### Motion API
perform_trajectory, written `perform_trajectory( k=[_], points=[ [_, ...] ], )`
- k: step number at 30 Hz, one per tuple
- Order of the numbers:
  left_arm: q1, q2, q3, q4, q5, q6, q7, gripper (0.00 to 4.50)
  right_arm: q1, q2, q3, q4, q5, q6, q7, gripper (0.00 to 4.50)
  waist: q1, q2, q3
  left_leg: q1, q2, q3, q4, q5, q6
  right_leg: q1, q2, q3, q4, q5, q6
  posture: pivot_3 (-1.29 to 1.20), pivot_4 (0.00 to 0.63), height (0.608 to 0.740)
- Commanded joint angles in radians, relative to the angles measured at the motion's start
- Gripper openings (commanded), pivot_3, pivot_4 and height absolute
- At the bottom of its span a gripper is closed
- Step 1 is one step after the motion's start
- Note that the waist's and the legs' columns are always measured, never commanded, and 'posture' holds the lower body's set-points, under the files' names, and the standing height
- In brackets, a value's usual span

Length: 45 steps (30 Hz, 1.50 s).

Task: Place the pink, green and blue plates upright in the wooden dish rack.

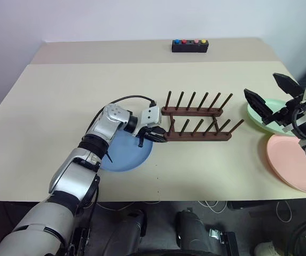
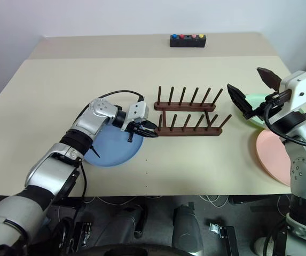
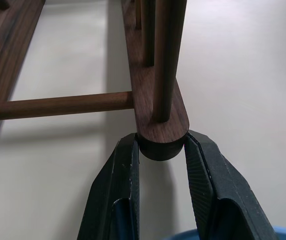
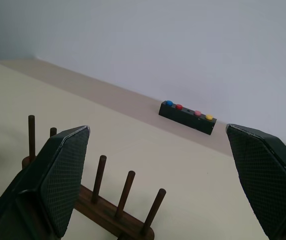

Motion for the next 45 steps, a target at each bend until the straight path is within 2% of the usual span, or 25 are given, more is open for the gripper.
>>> perform_trajectory(
  k=[1,4,7,12,16,21,25,31,33,35,36,41,43,45],
  points=[
    [-0.011,-0.004,0.017,-0.009,0.019,-0.038,0.029,0.69,-0.007,-0.019,-0.027,-0.030,0.005,-0.009,-0.004,4.50,0.001,0.000,0.000,0.000,0.000,0.000,0.000,0.000,0.000,0.000,0.000,0.000,0.000,0.000,0.000,0.00,0.150,0.740],
    [-0.019,-0.016,0.032,-0.007,-0.002,0.009,0.009,0.69,-0.012,-0.017,-0.021,-0.025,0.003,-0.011,-0.002,4.50,0.000,0.000,0.000,0.000,0.000,0.000,0.000,0.000,0.000,0.000,0.000,0.000,0.000,0.000,0.000,0.00,0.150,0.740],
    [-0.034,-0.033,0.061,-0.008,-0.031,0.089,-0.003,2.11,-0.013,-0.018,-0.019,-0.025,0.001,-0.011,-0.001,4.50,0.000,0.000,0.000,0.000,0.000,0.000,0.000,0.000,0.000,0.000,0.000,0.000,0.000,0.000,0.000,0.00,0.150,0.740],
    [-0.031,-0.023,0.056,-0.025,-0.004,0.073,0.016,4.47,-0.017,-0.017,-0.014,-0.023,-0.001,-0.011,-0.002,4.50,-0.001,0.000,0.000,0.000,0.000,0.000,0.000,0.000,0.000,0.000,0.000,0.000,0.000,0.000,0.000,0.00,0.150,0.740],
    [-0.057,0.009,0.080,-0.029,-0.023,0.078,-0.005,4.47,-0.014,-0.018,-0.019,-0.026,0.003,-0.009,0.000,4.50,-0.001,0.000,0.000,0.000,0.000,0.000,0.000,0.000,0.000,0.000,0.000,0.000,0.000,0.000,0.000,0.00,0.150,0.740],
    [-0.095,0.060,0.121,-0.110,-0.053,0.170,-0.022,4.47,-0.011,-0.015,-0.019,-0.028,0.005,-0.007,0.000,4.50,0.000,0.000,0.000,0.000,0.000,0.000,0.000,0.000,0.000,0.000,0.000,0.000,0.000,0.000,0.000,0.00,0.150,0.740],
    [-0.132,0.120,0.182,-0.233,-0.111,0.358,-0.025,4.47,-0.011,-0.014,-0.013,-0.035,0.014,-0.008,0.011,4.50,-0.002,0.000,0.000,0.000,0.000,0.000,0.000,0.000,0.000,0.000,0.000,0.000,0.000,0.000,0.000,0.00,0.150,0.740],
    [-0.091,0.222,0.220,-0.404,-0.215,0.563,-0.108,4.47,0.006,-0.020,0.007,-0.062,0.042,0.005,0.063,4.50,-0.006,0.000,0.000,0.000,0.000,0.000,0.000,0.000,0.000,0.000,0.000,0.000,0.001,0.000,0.000,0.00,0.150,0.740],
    [-0.080,0.233,0.239,-0.445,-0.256,0.636,-0.100,3.95,0.028,-0.026,0.003,-0.085,0.080,0.034,0.095,4.50,-0.004,0.000,0.000,0.000,0.000,0.000,0.000,0.000,0.000,0.000,0.000,0.000,0.001,0.000,0.000,0.00,0.150,0.740],
    [-0.047,0.239,0.237,-0.526,-0.275,0.695,-0.069,3.13,0.064,-0.033,-0.017,-0.112,0.143,0.086,0.122,3.95,-0.001,0.000,0.000,0.000,0.000,-0.001,0.000,0.000,0.000,0.000,0.000,0.000,0.000,0.000,0.000,0.00,0.150,0.740],
    [-0.022,0.230,0.233,-0.589,-0.291,0.733,-0.048,2.59,0.093,-0.042,-0.022,-0.127,0.160,0.101,0.146,3.61,0.000,0.000,0.000,0.000,0.000,-0.001,0.000,0.000,0.000,0.000,0.000,0.000,0.000,0.000,0.000,0.00,0.150,0.740],
    [0.077,0.176,0.207,-0.801,-0.352,0.871,0.060,0.07,0.169,-0.066,-0.035,-0.159,0.205,0.125,0.204,1.19,0.001,0.000,0.000,0.000,0.000,-0.001,0.001,0.000,0.000,0.001,0.000,0.001,0.000,0.000,0.000,0.00,0.150,0.740],
    [0.121,0.148,0.169,-0.844,-0.343,0.903,0.114,0.00,0.193,-0.074,-0.025,-0.170,0.217,0.139,0.225,0.15,0.000,0.001,0.000,0.001,0.000,-0.001,0.000,0.000,0.000,0.001,0.000,0.001,0.000,0.000,0.000,0.00,0.150,0.740],
    [0.147,0.129,0.139,-0.877,-0.345,0.928,0.148,0.00,0.214,-0.088,-0.007,-0.180,0.207,0.145,0.239,0.06,-0.001,0.001,0.000,0.001,0.000,0.000,0.000,0.000,0.000,0.001,0.000,0.001,0.000,0.000,0.000,0.00,0.150,0.740]
  ],
)
